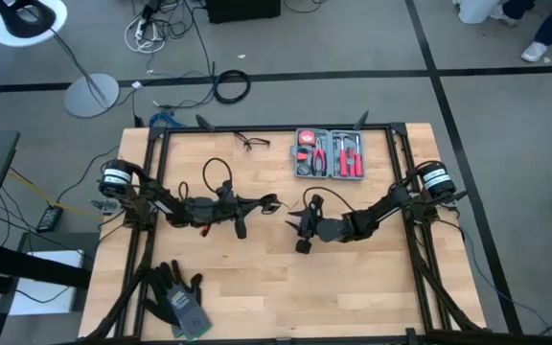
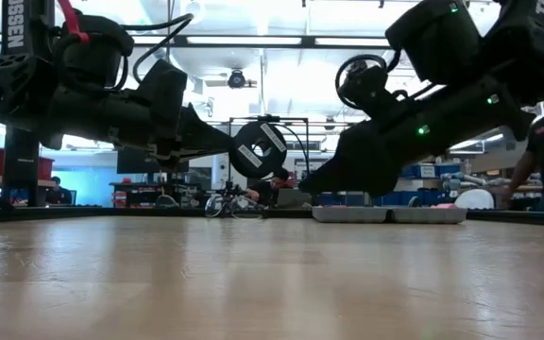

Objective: Coil cords
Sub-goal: Coil the black wire onto the spool

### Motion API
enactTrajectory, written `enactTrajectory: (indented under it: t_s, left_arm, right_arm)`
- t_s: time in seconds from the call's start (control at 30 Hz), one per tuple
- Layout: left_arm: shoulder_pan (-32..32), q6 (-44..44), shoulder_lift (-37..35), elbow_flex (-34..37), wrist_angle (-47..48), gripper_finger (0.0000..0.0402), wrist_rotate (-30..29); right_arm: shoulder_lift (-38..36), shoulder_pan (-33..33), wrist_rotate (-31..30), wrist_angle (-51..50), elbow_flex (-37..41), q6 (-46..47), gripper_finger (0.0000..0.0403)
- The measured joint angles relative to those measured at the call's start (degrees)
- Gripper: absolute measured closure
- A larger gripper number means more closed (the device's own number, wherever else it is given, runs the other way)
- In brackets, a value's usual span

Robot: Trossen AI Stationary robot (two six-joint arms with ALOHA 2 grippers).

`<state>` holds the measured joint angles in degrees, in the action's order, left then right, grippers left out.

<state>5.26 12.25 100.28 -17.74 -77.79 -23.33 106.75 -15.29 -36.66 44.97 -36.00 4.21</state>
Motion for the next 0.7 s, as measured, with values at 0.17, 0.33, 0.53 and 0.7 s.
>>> enactTrajectory:
  t_s: [0.17, 0.33, 0.53, 0.7]
  left_arm:
    - [0.00, 0.00, 0.00, 0.10, 0.49, 0.0401, 0.02]
    - [0.00, 0.00, -0.01, 0.14, 1.45, 0.0401, 0.01]
    - [0.00, 0.00, -0.01, 0.14, 1.51, 0.0401, 0.00]
    - [0.08, 0.00, -0.01, -0.48, 1.15, 0.0401, 1.93]
  right_arm:
    - [-0.47, -0.34, -0.33, -0.16, -0.34, -1.50, 0.0273]
    - [-1.22, -1.62, -1.26, -0.26, -0.36, -4.76, 0.0273]
    - [-1.45, -2.77, -7.25, -0.29, -0.38, -6.29, 0.0274]
    - [-1.45, -2.36, -7.62, -0.56, -0.38, -3.86, 0.0275]
